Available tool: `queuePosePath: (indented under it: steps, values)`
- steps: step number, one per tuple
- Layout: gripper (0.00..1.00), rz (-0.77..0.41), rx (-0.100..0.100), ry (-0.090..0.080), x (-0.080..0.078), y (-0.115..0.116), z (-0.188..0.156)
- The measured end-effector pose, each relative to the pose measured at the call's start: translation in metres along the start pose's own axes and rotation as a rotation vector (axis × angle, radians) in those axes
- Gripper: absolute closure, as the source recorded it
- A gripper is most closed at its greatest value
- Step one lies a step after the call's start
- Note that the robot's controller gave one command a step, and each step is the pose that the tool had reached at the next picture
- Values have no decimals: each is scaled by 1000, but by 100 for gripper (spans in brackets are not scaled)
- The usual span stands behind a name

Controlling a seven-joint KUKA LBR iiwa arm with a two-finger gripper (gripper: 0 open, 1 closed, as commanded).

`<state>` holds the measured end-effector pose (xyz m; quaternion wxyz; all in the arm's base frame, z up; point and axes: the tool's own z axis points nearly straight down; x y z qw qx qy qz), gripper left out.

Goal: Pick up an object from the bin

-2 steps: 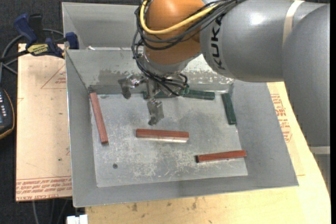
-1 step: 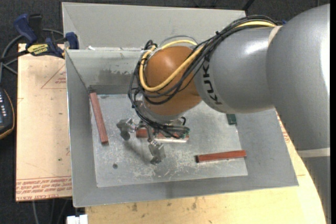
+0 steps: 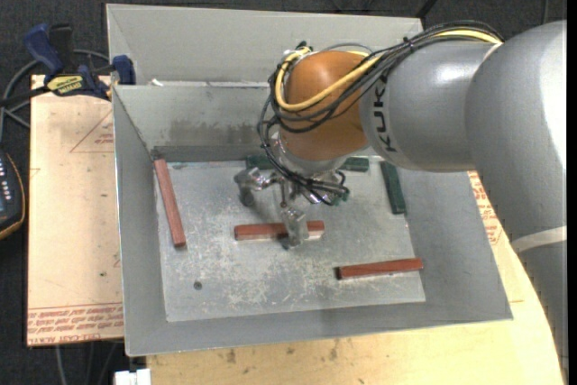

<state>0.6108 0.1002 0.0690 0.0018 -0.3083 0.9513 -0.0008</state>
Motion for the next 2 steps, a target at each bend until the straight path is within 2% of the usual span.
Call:
queuePosePath:
  steps: [1,2]
  values:
    - [100,-6,-3,-1,-2,4,-3]
    - [100,62,2,-9,-2,-7,-171]
